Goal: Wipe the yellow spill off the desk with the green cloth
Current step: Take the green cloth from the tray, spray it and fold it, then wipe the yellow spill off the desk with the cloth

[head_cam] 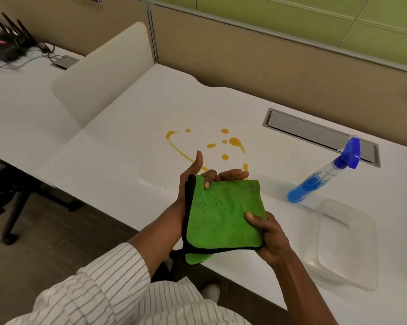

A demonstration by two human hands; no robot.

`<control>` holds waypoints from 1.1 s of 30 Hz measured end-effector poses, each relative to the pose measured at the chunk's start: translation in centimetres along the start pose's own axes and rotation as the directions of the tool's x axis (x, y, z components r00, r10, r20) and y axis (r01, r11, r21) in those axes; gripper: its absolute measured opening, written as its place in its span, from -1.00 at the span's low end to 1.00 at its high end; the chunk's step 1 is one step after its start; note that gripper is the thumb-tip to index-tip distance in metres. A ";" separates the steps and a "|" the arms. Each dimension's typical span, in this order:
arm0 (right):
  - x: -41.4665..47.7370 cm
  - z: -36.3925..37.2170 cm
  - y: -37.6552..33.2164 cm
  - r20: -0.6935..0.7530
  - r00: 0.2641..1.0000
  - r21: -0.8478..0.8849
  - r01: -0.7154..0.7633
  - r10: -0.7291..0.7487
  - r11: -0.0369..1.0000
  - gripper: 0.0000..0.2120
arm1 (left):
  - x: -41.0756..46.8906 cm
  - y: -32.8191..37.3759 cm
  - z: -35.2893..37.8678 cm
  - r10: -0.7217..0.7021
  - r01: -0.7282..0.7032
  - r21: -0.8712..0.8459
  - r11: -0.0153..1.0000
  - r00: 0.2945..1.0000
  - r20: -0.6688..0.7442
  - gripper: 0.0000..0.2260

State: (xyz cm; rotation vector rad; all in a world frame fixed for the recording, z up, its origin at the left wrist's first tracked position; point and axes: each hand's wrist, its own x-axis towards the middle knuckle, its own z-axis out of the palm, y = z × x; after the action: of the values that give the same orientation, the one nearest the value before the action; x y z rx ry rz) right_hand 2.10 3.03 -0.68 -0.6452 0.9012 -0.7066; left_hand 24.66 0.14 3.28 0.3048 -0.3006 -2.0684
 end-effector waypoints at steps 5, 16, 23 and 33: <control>-0.2 0.2 -0.9 -0.129 0.991 0.170 0.064 -0.042 0.983 -0.40 | 0.0 1.8 -2.7 0.025 0.020 0.138 0.990 0.949 -0.314 -0.43; -0.6 1.9 -4.1 -0.602 0.657 -0.439 0.202 -0.453 0.876 -0.85 | -2.9 12.3 -10.9 0.286 0.283 0.621 0.731 0.700 -0.655 -0.55; 4.1 4.8 -4.6 -0.500 0.489 -0.866 -0.266 -0.715 0.424 -0.70 | -4.9 15.3 -16.4 0.675 0.489 0.861 0.143 0.588 -0.446 -0.74; 9.7 11.0 8.3 -0.474 0.757 -0.862 -0.503 -0.450 0.061 -0.28 | -9.4 15.0 -22.9 0.643 0.474 0.789 -0.391 0.754 -0.135 -0.29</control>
State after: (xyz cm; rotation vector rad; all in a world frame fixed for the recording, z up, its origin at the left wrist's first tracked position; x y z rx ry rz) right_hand 17.94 2.77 -6.26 -1.7438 2.2098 -0.0313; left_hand 49.08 -0.94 -12.32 2.0253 -1.6632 -0.4934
